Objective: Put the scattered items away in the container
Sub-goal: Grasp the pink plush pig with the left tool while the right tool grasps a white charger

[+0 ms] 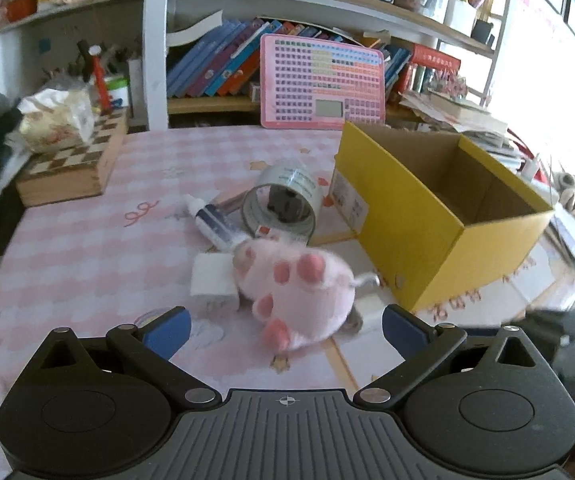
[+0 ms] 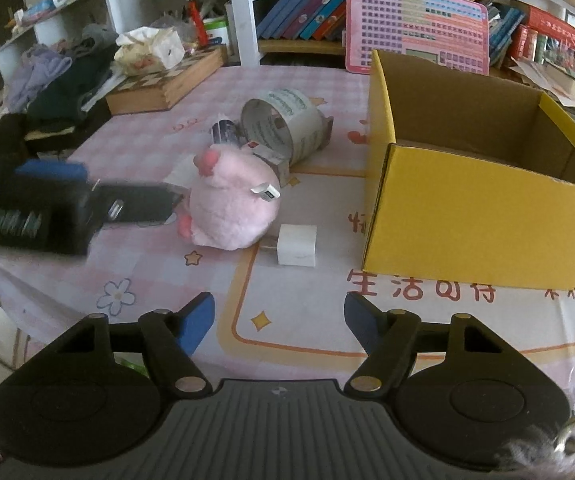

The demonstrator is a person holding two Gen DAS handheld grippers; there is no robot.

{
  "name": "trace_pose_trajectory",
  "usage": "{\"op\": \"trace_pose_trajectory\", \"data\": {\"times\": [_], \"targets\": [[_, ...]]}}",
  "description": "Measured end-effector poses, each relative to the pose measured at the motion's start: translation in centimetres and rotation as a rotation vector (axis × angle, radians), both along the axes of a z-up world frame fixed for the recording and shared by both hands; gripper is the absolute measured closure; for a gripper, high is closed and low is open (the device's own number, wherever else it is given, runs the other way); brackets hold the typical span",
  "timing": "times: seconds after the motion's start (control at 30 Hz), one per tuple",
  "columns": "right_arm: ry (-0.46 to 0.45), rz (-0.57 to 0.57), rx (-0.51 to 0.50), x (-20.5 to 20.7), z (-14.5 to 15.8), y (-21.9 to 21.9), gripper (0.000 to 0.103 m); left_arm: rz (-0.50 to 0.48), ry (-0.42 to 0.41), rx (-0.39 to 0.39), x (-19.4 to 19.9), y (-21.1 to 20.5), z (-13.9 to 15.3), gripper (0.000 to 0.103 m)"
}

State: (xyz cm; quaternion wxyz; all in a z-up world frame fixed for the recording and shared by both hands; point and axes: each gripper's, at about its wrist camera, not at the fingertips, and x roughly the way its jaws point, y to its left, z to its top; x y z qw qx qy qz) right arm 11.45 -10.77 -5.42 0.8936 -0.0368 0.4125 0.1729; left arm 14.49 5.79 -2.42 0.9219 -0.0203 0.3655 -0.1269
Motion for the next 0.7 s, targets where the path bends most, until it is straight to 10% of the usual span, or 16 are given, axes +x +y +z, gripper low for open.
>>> {"op": "trace_pose_trajectory", "data": {"times": [0.37, 0.7], "targets": [[-0.072, 0.013, -0.067, 1.9, -2.1, 1.9, 0.041, -0.113, 0.072, 0.042, 4.9, -3.6, -2.5, 0.004], [-0.115, -0.009, -0.12, 3.4, -3.6, 3.9, 0.041, -0.126, 0.144, 0.0, 6.5, -1.4, -4.3, 0.041]]}}
